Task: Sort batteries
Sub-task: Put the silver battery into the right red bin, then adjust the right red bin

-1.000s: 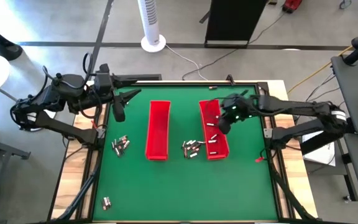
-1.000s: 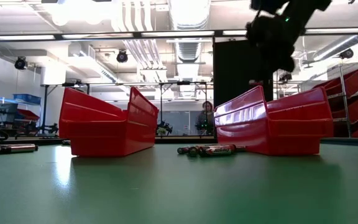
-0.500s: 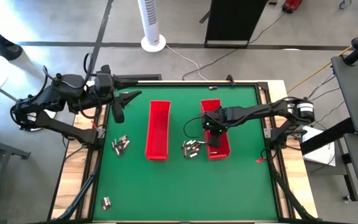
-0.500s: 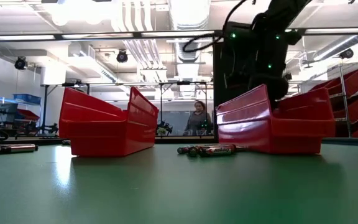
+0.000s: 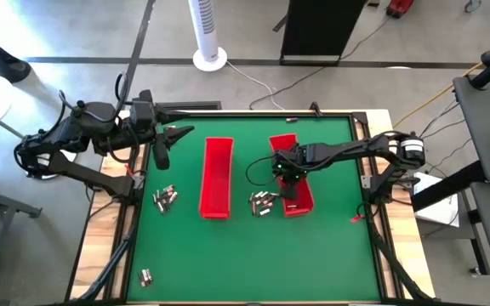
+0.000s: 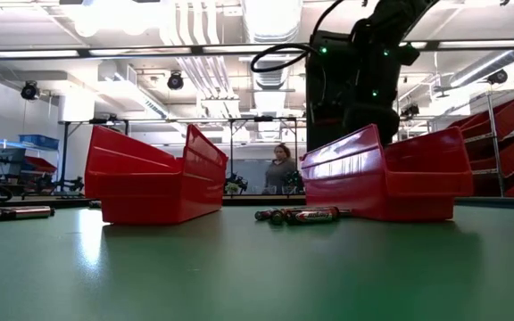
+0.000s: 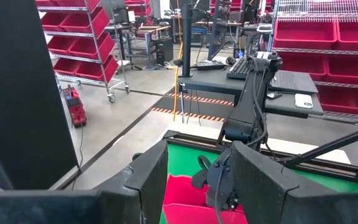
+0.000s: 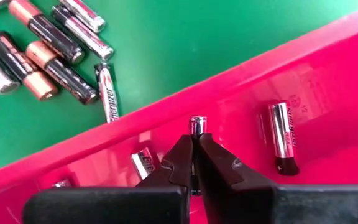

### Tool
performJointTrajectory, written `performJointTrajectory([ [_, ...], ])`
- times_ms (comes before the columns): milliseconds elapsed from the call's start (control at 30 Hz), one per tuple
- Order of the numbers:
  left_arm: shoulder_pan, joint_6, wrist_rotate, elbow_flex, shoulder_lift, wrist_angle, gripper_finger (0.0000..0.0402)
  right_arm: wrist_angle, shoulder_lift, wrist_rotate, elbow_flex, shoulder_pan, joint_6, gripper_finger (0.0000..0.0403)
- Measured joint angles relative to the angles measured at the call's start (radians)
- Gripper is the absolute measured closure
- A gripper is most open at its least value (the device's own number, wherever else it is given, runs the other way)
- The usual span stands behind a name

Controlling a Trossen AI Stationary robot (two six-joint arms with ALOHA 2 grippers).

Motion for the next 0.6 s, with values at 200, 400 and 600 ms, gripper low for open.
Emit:
performJointTrajectory([
  [200, 0.0, 0.0, 0.003, 0.0, 0.0, 0.0, 0.0246, -0.003, 0.0, 0.003, -0.002, 0.005, -0.026, 0.0389],
  [400, 0.0, 0.0, 0.003, 0.0, 0.0, 0.0, 0.0246, -0.046, -0.006, -0.025, -0.001, 0.006, 0.068, 0.0343],
  [600, 0.0, 0.002, 0.003, 0.0, -0.003, 0.0, 0.0246, -0.24, -0.025, -0.053, 0.111, 0.008, 0.112, 0.0268],
])
